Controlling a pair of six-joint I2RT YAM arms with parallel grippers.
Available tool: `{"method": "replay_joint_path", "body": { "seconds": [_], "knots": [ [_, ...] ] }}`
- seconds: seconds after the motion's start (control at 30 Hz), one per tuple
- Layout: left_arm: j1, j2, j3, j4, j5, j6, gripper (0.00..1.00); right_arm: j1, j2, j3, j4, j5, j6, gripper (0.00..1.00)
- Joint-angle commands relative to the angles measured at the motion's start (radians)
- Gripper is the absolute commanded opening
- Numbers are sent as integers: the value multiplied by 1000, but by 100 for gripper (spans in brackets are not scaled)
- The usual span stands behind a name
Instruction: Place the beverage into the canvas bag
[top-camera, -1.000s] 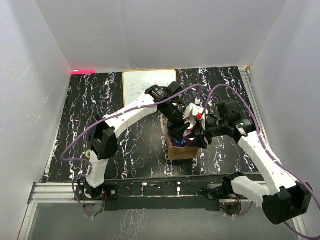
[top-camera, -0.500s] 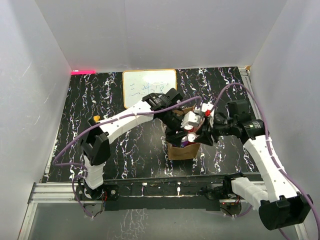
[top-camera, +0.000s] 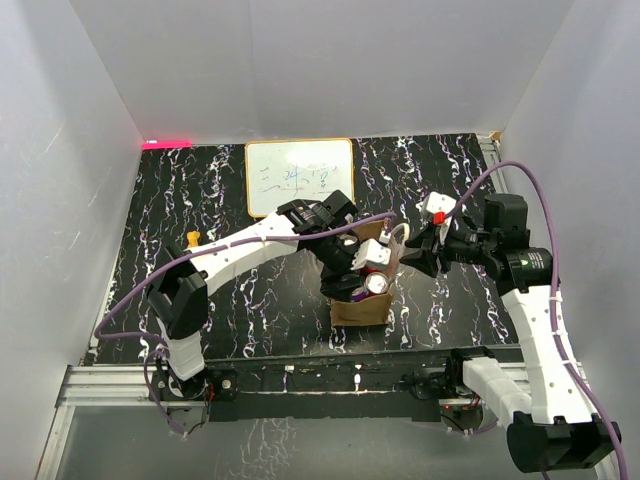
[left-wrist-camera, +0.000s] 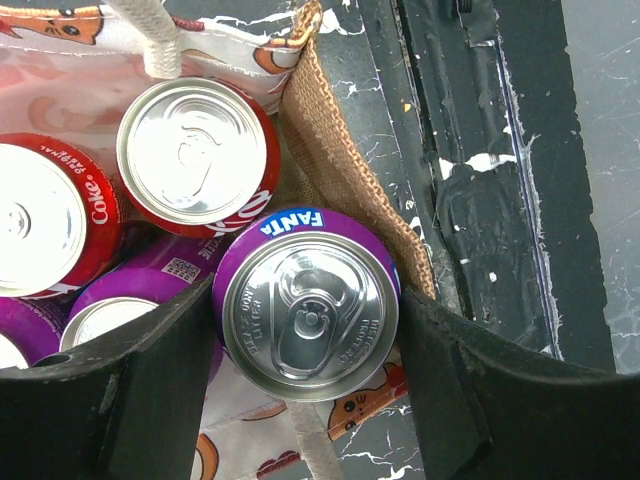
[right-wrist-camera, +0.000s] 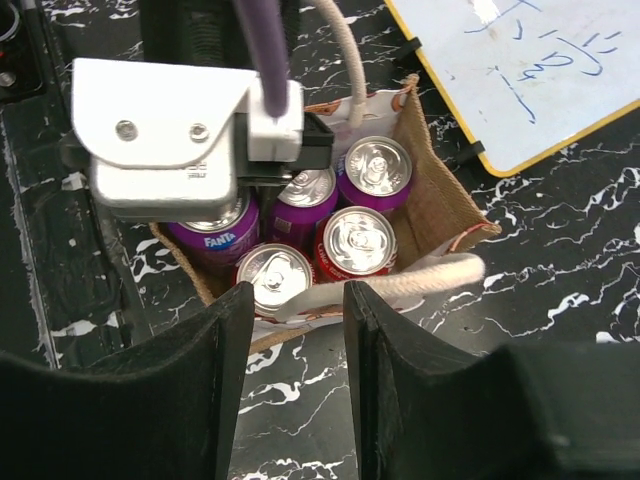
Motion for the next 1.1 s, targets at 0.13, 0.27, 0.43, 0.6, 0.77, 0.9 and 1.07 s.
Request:
{"method": "replay_joint_path", "body": {
  "seconds": [0.13,0.27,0.43,0.6,0.77,0.9,1.07],
  "knots": [
    [-11,-16,-48,8,42,82,3,-50,-15,5,151,89,114,45],
    [-10,-12,-70,22,41,84,11,-50,-7,2,167,112,130,46],
    [-13,-3,-78,32,40,68,22,-50,-1,-13,177,105,136,46],
    [-12,-14,-62,23,29,62,41,-50,3,-26,181,89,136,47],
    [-12,-27,-42,16,41,52,56,-50,5,-33,182,86,133,47],
    [-12,-31,-40,13,32,51,68,-50,8,-35,185,82,133,47],
    [-12,-37,-29,2,9,47,81,-50,14,-35,187,76,131,47]
  ]
}}
